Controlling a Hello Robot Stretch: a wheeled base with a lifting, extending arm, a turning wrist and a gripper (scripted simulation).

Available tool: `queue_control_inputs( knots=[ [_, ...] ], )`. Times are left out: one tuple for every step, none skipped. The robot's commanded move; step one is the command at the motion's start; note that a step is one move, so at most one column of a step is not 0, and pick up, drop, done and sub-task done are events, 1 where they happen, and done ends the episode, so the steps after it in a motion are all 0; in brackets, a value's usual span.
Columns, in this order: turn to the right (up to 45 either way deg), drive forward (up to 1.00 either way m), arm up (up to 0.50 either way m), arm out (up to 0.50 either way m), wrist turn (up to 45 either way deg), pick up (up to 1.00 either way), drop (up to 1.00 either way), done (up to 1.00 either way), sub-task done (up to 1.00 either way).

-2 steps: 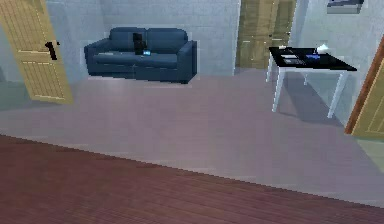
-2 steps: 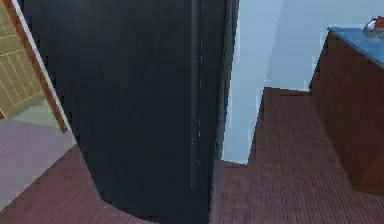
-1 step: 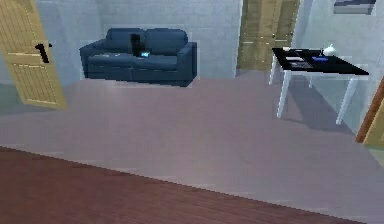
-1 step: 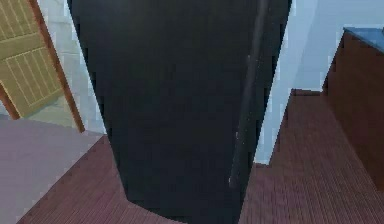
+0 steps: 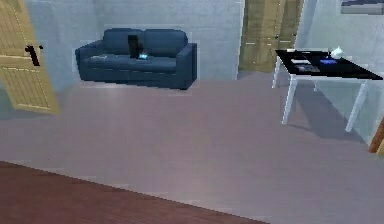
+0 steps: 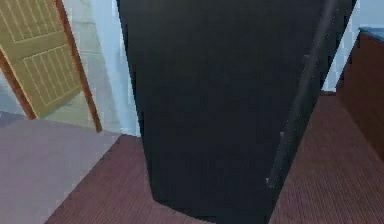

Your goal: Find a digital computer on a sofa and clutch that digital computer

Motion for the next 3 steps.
queue_control_inputs(
  knots=[
    [6.0,0.0,0.0,0.0,0.0,0.0,0.0,0.0,0.0],
    [0.0,1.0,0.0,0.0,0.0,0.0,0.0,0.0,0.0],
    [0.0,1.0,0.0,0.0,0.0,0.0,0.0,0.0,0.0]
  ],
)
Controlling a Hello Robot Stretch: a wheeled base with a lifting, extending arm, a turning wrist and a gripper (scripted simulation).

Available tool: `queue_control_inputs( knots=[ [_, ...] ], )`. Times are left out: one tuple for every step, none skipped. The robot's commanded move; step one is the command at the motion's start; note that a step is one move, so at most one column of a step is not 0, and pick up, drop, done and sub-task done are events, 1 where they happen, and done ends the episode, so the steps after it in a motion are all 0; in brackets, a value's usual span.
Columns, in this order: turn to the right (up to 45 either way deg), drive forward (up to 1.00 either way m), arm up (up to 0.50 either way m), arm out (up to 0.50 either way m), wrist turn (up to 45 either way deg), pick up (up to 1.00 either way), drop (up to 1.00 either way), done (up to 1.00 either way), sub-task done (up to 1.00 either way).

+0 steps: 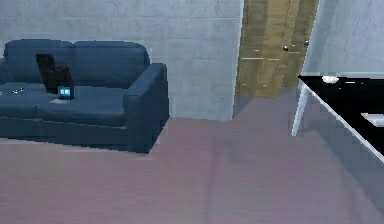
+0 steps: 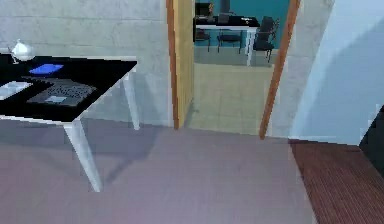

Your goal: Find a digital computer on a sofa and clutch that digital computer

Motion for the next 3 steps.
queue_control_inputs(
  knots=[
    [0.0,1.0,0.0,0.0,0.0,0.0,0.0,0.0,0.0],
    [12.0,0.0,0.0,0.0,0.0,0.0,0.0,0.0,0.0],
    [0.0,0.25,0.0,0.0,0.0,0.0,0.0,0.0,0.0]
  ],
)
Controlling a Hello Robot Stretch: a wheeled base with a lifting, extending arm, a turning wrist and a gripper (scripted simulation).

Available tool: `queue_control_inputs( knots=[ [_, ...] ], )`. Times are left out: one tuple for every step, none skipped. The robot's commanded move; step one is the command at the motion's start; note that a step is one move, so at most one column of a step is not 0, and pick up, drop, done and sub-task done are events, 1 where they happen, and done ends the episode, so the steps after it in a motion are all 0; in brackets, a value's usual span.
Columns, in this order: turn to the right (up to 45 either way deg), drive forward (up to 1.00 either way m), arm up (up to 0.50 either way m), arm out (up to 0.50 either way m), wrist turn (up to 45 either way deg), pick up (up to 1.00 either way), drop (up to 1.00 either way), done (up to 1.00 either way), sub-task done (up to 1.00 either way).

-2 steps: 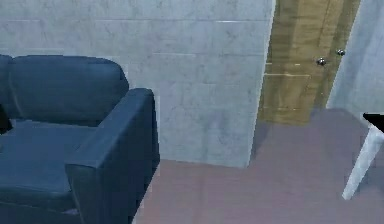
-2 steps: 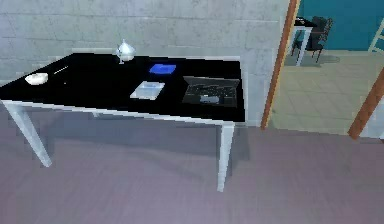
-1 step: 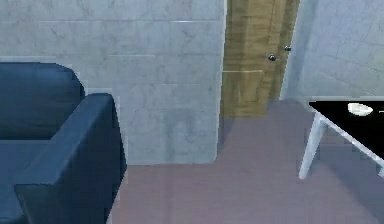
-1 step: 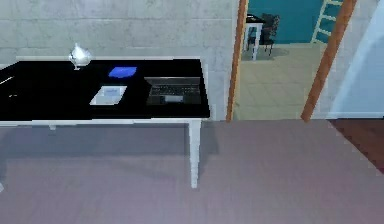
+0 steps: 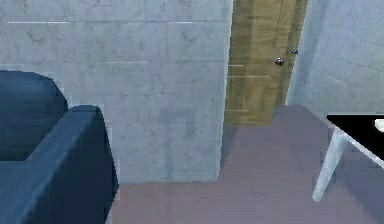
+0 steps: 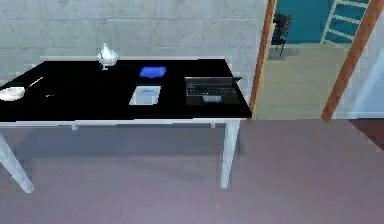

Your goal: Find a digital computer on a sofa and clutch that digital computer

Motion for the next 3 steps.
queue_control_inputs(
  knots=[
    [-45.0,0.0,0.0,0.0,0.0,0.0,0.0,0.0,0.0],
    [-45.0,0.0,0.0,0.0,0.0,0.0,0.0,0.0,0.0],
    [-9.0,0.0,0.0,0.0,0.0,0.0,0.0,0.0,0.0]
  ],
)
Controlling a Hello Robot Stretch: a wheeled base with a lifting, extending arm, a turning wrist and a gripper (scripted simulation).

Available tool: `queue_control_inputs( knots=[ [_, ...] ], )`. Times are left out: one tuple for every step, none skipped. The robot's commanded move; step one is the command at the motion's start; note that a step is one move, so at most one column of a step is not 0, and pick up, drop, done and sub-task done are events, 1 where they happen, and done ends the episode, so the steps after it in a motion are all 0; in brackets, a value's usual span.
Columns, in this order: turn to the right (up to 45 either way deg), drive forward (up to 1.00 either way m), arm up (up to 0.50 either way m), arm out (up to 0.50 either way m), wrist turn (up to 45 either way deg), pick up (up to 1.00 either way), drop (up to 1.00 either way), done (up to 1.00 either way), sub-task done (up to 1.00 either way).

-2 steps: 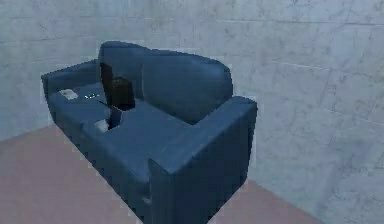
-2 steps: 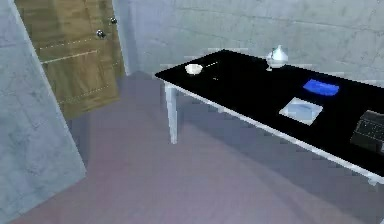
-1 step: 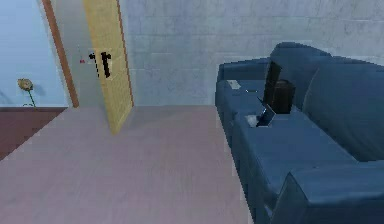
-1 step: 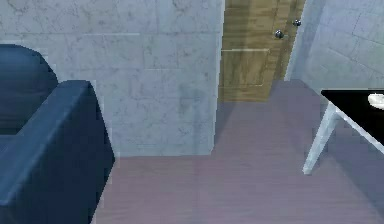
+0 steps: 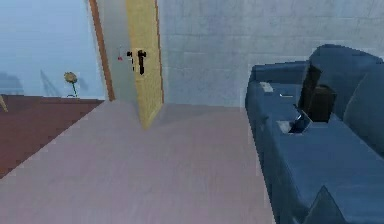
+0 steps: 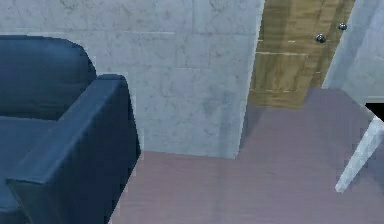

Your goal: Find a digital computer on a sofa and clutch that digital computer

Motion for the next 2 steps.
queue_control_inputs(
  knots=[
    [0.0,0.4,0.0,0.0,0.0,0.0,0.0,0.0,0.0],
    [6.0,0.0,0.0,0.0,0.0,0.0,0.0,0.0,0.0]
  ],
)
